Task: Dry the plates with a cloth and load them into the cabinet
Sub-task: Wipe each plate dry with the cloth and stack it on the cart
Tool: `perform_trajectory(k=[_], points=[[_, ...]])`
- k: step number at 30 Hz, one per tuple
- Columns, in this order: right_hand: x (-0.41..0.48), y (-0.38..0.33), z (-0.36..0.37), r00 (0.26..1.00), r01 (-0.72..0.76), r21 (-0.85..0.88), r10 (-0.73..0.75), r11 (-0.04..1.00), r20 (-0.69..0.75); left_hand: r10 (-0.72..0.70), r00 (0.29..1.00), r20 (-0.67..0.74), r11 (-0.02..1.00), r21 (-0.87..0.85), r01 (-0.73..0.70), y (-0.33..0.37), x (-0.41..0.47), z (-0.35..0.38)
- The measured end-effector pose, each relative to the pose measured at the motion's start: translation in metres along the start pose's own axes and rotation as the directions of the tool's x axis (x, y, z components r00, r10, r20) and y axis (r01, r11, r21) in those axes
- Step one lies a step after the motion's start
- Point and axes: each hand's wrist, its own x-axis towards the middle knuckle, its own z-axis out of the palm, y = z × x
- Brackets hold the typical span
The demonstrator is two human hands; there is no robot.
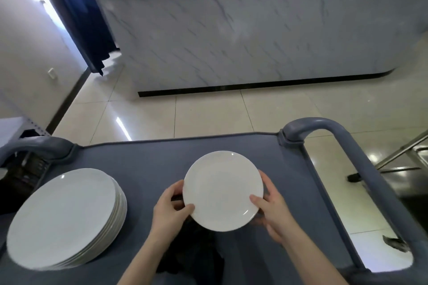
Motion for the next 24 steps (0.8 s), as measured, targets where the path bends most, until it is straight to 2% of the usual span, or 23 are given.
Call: perform_trajectory(k=[4,7,10,13,15,18,21,24], points=[[0.000,-0.004,0.012,0.998,0.008,0.054,-0.005,0.999,-0.061,0.029,0.999,0.028,0.999,0.035,-0.030,-0.013,0.004,-0.018],[-0.002,-0.009,0.015,0.992,0.041,0.080,-0.031,0.996,-0.121,0.043,0.999,0.005,0.968,0.247,-0.043,-0.025,0.004,-0.026],[-0.006,-0.010,0.018,0.984,0.064,0.092,-0.047,0.994,-0.171,0.016,0.986,0.166,0.837,0.537,-0.104,-0.037,-0.003,-0.027],[-0.011,-0.010,0.022,0.978,0.073,0.083,-0.055,0.994,-0.201,0.004,0.965,0.262,0.706,0.682,-0.188,-0.045,-0.008,-0.026],[-0.015,-0.009,0.023,0.976,0.079,0.075,-0.062,0.994,-0.207,0.044,0.970,0.238,0.720,0.665,-0.195,-0.046,-0.002,-0.028],[-0.021,-0.011,0.022,0.975,0.083,0.054,-0.070,0.995,-0.210,0.077,0.987,0.143,0.814,0.563,-0.145,-0.035,0.007,-0.037],[-0.026,-0.014,0.020,0.975,0.099,0.017,-0.093,0.995,-0.200,0.132,0.991,0.011,0.907,0.402,-0.125,-0.016,0.010,-0.048],[-0.029,-0.018,0.020,0.976,0.122,-0.036,-0.127,0.992,-0.176,0.154,0.986,-0.062,0.953,0.274,-0.131,0.006,0.007,-0.055]])
